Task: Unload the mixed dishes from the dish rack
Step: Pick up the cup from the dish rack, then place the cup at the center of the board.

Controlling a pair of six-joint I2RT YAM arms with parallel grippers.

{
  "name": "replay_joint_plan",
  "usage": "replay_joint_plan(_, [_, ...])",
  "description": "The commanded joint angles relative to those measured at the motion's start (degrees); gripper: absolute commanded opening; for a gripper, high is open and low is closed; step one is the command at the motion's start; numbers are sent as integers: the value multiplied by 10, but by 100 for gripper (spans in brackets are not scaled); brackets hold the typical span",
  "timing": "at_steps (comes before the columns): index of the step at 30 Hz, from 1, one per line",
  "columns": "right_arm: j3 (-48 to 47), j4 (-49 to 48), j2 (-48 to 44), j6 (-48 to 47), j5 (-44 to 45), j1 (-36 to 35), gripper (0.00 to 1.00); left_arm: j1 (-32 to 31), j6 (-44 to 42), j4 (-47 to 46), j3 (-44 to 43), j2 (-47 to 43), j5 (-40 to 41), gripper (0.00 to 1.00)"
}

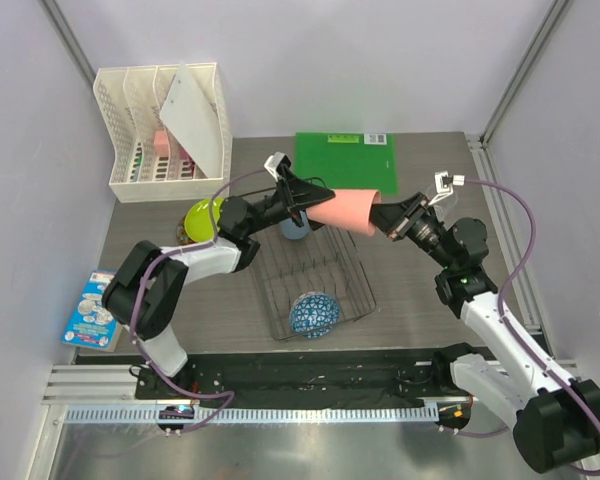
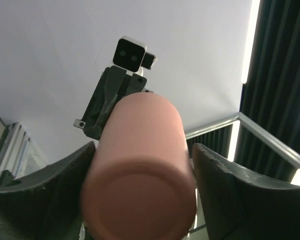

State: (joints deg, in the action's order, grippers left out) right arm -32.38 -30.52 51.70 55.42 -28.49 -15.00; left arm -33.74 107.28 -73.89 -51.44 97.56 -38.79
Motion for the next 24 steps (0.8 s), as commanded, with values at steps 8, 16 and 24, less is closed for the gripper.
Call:
replay_joint_plan(8, [-232, 473, -114, -226, 289, -1, 1, 44, -555, 632, -76, -208, 105, 100])
replay_joint_plan(16, [-216, 609, -37, -164, 508, 26, 1, 44, -644, 863, -70, -339, 389, 100])
replay_joint_plan(24, [-181, 580, -13, -36, 562, 143, 1, 44, -642, 923, -13, -444, 470, 100])
